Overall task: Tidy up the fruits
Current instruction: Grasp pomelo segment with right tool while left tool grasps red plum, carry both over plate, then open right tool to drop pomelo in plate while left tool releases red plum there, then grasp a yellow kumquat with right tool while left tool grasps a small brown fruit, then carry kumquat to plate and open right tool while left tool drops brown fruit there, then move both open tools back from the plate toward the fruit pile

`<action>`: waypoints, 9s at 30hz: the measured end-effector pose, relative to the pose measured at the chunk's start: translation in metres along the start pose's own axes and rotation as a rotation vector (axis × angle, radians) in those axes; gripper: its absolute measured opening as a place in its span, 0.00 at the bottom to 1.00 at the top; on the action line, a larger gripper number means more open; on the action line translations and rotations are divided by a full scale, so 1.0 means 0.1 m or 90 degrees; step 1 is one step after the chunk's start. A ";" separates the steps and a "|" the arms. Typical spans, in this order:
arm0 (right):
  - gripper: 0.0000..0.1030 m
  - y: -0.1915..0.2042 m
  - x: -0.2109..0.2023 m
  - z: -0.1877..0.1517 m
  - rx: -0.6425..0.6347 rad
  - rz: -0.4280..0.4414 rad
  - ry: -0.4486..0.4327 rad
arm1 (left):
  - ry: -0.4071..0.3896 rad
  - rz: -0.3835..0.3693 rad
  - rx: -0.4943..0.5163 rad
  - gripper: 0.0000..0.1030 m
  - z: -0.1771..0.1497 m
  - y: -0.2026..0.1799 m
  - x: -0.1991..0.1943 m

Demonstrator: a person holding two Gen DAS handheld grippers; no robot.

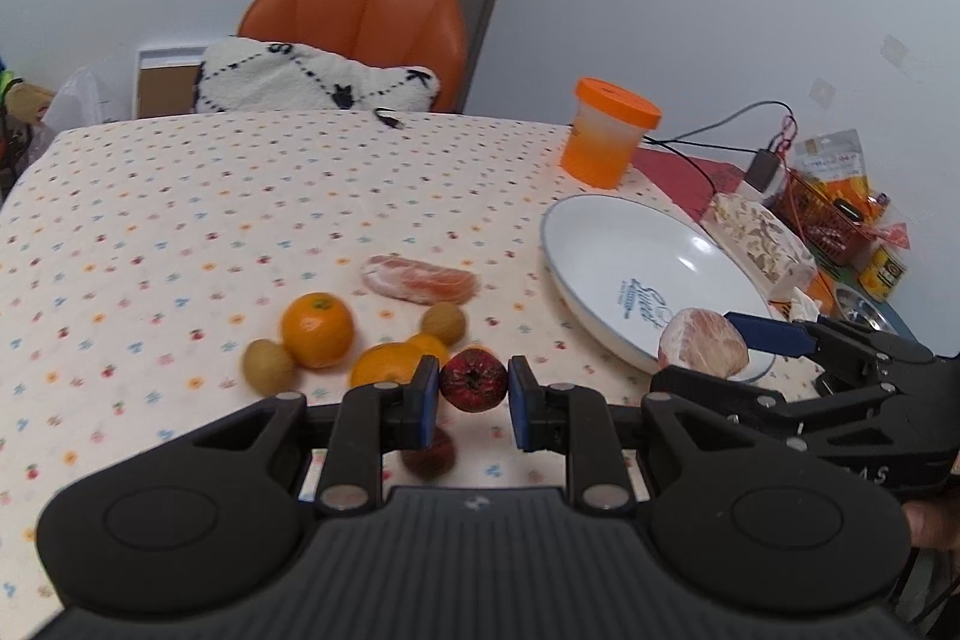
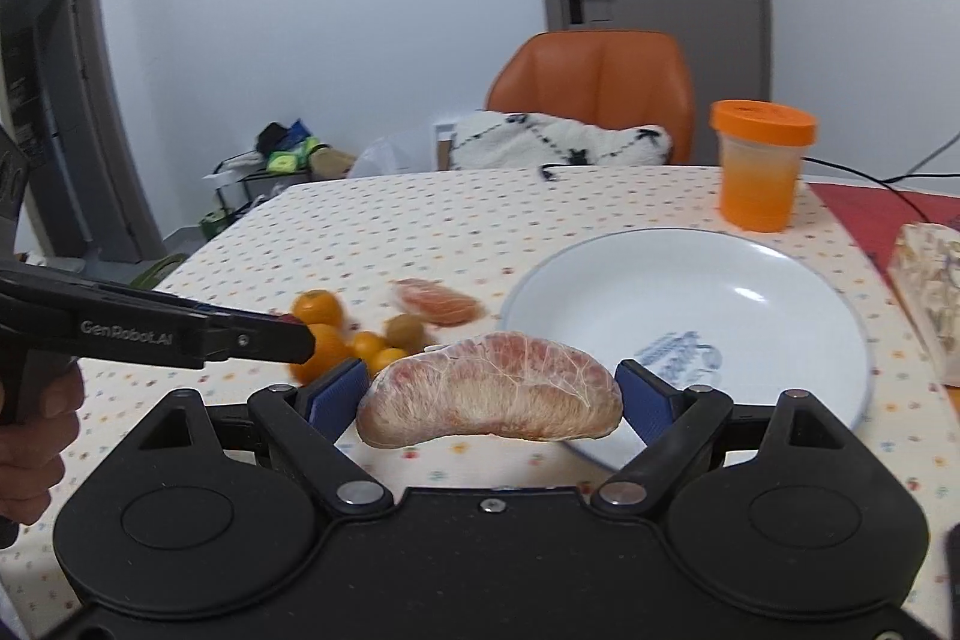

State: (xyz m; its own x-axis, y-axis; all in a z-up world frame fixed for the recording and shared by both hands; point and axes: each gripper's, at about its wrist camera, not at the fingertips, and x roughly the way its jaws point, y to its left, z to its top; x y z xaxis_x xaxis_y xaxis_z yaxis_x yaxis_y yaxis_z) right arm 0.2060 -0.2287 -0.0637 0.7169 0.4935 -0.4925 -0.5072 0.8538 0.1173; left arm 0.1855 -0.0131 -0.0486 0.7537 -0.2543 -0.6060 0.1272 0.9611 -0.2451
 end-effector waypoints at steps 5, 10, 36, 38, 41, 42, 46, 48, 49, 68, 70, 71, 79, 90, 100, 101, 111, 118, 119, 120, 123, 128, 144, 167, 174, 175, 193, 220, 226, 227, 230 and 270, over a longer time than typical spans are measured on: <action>0.84 -0.20 -0.03 -0.02 0.018 -0.035 -0.008 | 0.007 -0.020 0.022 0.22 0.05 -0.16 0.12; 0.84 -0.41 -0.06 -0.04 0.035 -0.064 -0.012 | 0.016 -0.032 0.037 0.22 0.11 -0.30 0.24; 0.93 -0.93 -0.32 -0.16 0.092 -0.117 -0.058 | 0.023 -0.075 0.106 0.25 0.34 -0.99 0.72; 0.93 -0.94 -0.34 -0.18 0.100 -0.114 -0.058 | 0.022 -0.082 0.105 0.26 0.35 -1.00 0.70; 0.93 -0.93 -0.34 -0.20 0.109 -0.110 -0.056 | 0.022 -0.073 0.106 0.37 0.35 -0.98 0.65; 0.93 -0.93 -0.34 -0.20 0.112 -0.108 -0.057 | 0.019 -0.067 0.107 0.40 0.35 -0.97 0.63; 0.99 -0.88 -0.36 -0.19 0.117 -0.102 -0.063 | 0.000 -0.042 0.103 0.65 0.34 -0.87 0.50; 1.00 -0.86 -0.36 -0.18 0.124 -0.097 -0.065 | -0.015 -0.028 0.102 0.74 0.35 -0.81 0.43; 1.00 -0.86 -0.36 -0.17 0.129 -0.095 -0.066 | -0.024 -0.018 0.102 0.79 0.35 -0.79 0.39; 1.00 -0.57 -0.27 -0.08 0.140 -0.067 -0.060 | -0.089 0.079 0.046 0.92 0.26 -0.24 -0.12; 1.00 -0.51 -0.25 -0.06 0.131 -0.055 -0.059 | -0.090 0.088 0.042 0.92 0.24 -0.18 -0.16; 1.00 -0.47 -0.24 -0.05 0.124 -0.052 -0.058 | -0.089 0.091 0.039 0.92 0.23 -0.14 -0.18; 1.00 -0.24 -0.10 0.00 0.095 -0.032 -0.041 | -0.090 0.122 0.014 0.92 0.14 0.11 -0.34; 1.00 0.02 0.00 0.05 0.064 -0.004 -0.027 | -0.083 0.132 -0.035 0.92 0.03 0.45 -0.49; 0.99 0.21 0.05 0.04 0.050 0.020 -0.019 | -0.060 0.121 -0.047 0.89 -0.08 0.64 -0.48; 0.99 0.23 0.06 0.04 0.049 0.023 -0.016 | -0.059 0.120 -0.048 0.89 -0.09 0.66 -0.47; 0.81 0.40 0.21 -0.02 0.042 0.046 0.018 | -0.038 0.100 -0.060 0.70 -0.16 0.80 -0.35; 0.70 0.47 0.33 -0.05 0.039 0.051 0.038 | -0.024 0.091 -0.066 0.62 -0.18 0.87 -0.24; 0.70 0.48 0.34 -0.06 0.037 0.050 0.040 | -0.024 0.090 -0.067 0.61 -0.18 0.88 -0.23; 0.68 0.48 0.36 -0.06 0.038 0.050 0.042 | -0.022 0.089 -0.069 0.61 -0.17 0.89 -0.21; 0.57 0.49 0.42 -0.06 0.034 0.049 0.050 | -0.021 0.086 -0.072 0.59 -0.16 0.91 -0.16; 0.45 0.48 0.54 -0.07 0.034 0.044 0.065 | -0.012 0.078 -0.073 0.48 -0.14 0.93 -0.06; 0.39 0.51 0.82 0.01 0.001 0.045 0.080 | 0.007 0.064 -0.073 0.31 -0.07 0.95 0.21; 0.22 0.42 0.55 0.10 0.005 0.053 0.034 | -0.033 0.048 -0.039 0.23 0.05 0.68 -0.07; 0.22 0.29 0.38 0.11 0.019 0.036 0.008 | -0.035 0.038 -0.024 0.23 0.09 0.50 -0.07; 0.22 0.26 0.36 0.11 0.021 0.033 0.005 | -0.035 0.036 -0.022 0.23 0.09 0.47 -0.06; 0.22 -0.21 0.04 0.00 0.054 -0.023 -0.010 | -0.023 -0.005 0.029 0.23 0.18 -0.04 0.13; 0.28 -0.77 -0.20 -0.19 0.132 -0.049 -0.025 | 0.019 -0.044 0.093 0.23 0.26 -0.66 0.57; 0.28 -0.88 -0.28 -0.23 0.147 -0.058 -0.032 | 0.018 -0.056 0.124 0.23 0.31 -0.87 0.65; 0.28 -0.89 -0.29 -0.23 0.149 -0.058 -0.033 | 0.016 -0.058 0.126 0.23 0.31 -0.90 0.66; 0.28 -0.91 -0.31 -0.25 0.152 -0.060 -0.035 | 0.011 -0.055 0.124 0.23 0.33 -0.94 0.67; 1.00 -0.51 -0.20 -0.18 0.137 0.000 -0.054 | -0.045 0.100 0.057 0.87 0.12 -0.19 0.12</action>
State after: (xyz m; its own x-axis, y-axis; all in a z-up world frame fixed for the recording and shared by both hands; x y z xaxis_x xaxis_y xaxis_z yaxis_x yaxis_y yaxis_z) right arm 0.2093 -0.2853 -0.0757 0.7592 0.4978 -0.4194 -0.3995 0.8650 0.3036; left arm 0.2002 -0.0338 -0.0423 0.8113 -0.0958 -0.5767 0.0590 0.9949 -0.0823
